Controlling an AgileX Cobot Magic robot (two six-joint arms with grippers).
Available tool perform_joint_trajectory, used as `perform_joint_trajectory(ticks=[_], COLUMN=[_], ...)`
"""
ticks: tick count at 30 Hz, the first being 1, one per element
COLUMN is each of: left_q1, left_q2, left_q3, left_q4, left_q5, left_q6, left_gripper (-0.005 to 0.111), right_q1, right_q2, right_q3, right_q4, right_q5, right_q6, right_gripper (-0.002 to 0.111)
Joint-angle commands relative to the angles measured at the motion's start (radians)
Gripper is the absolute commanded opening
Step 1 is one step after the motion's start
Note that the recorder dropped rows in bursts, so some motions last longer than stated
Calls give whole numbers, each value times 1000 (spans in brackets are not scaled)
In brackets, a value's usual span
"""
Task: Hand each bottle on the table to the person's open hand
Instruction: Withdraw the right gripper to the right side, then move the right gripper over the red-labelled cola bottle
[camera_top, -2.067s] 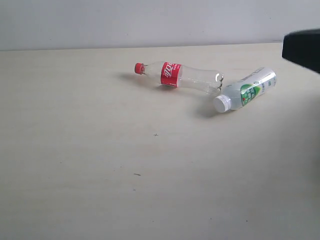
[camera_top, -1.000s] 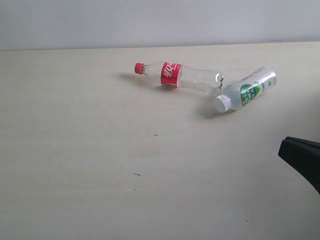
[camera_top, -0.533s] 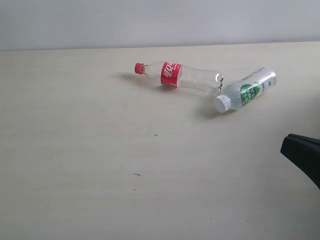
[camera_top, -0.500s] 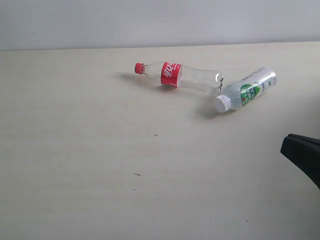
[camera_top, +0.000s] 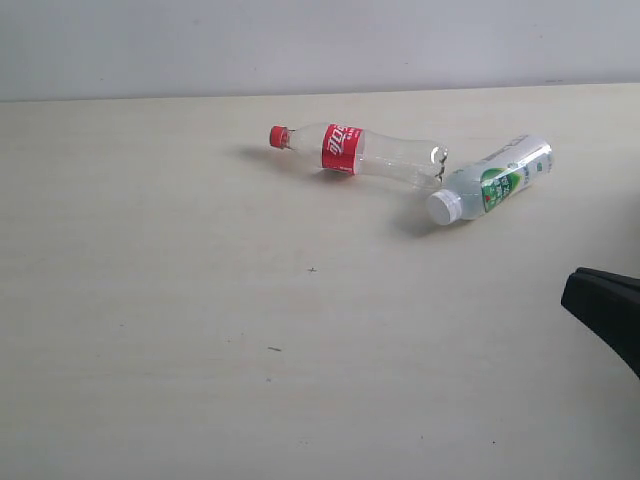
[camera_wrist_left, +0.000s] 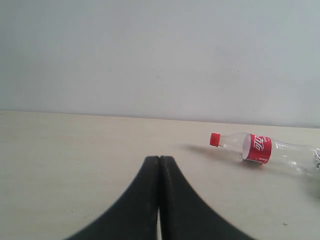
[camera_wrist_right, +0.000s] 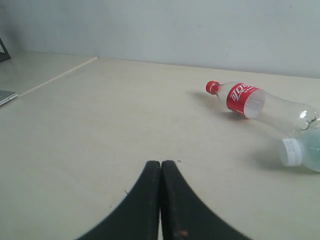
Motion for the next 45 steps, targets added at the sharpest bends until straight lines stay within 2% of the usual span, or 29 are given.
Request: perform_joint_trajectory(ticks=[1, 26, 29, 30, 31, 33, 37, 45], left_q1=[2, 2, 2, 2, 2, 2, 2, 2], left_q2=[-6, -6, -6, -6, -6, -6, -6, -6], left_q3=[3, 3, 3, 3, 3, 3, 3, 3], left_q4=[-9, -9, -9, -9, -9, -9, -9, -9], left_q5=[-5, -5, -5, -5, -5, -5, -5, -5], left_q6=[1, 1, 1, 1, 1, 1, 1, 1], left_gripper=[0, 0, 0, 0, 0, 0, 0, 0], right_q1=[-1, -1, -1, -1, -1, -1, -1, -1], right_q2=[-5, -5, -5, -5, -1, 29, 228, 650], right_q3=[5, 5, 5, -6, -35, -124, -392, -699], right_q4=[0, 2, 156, 276, 409, 409, 409, 409], right_q5=[4, 4, -28, -37, -36, -38, -269, -431], right_q6=[-6, -6, -53, -151, -306, -423, -479, -666], right_gripper=[0, 0, 0, 0, 0, 0, 0, 0])
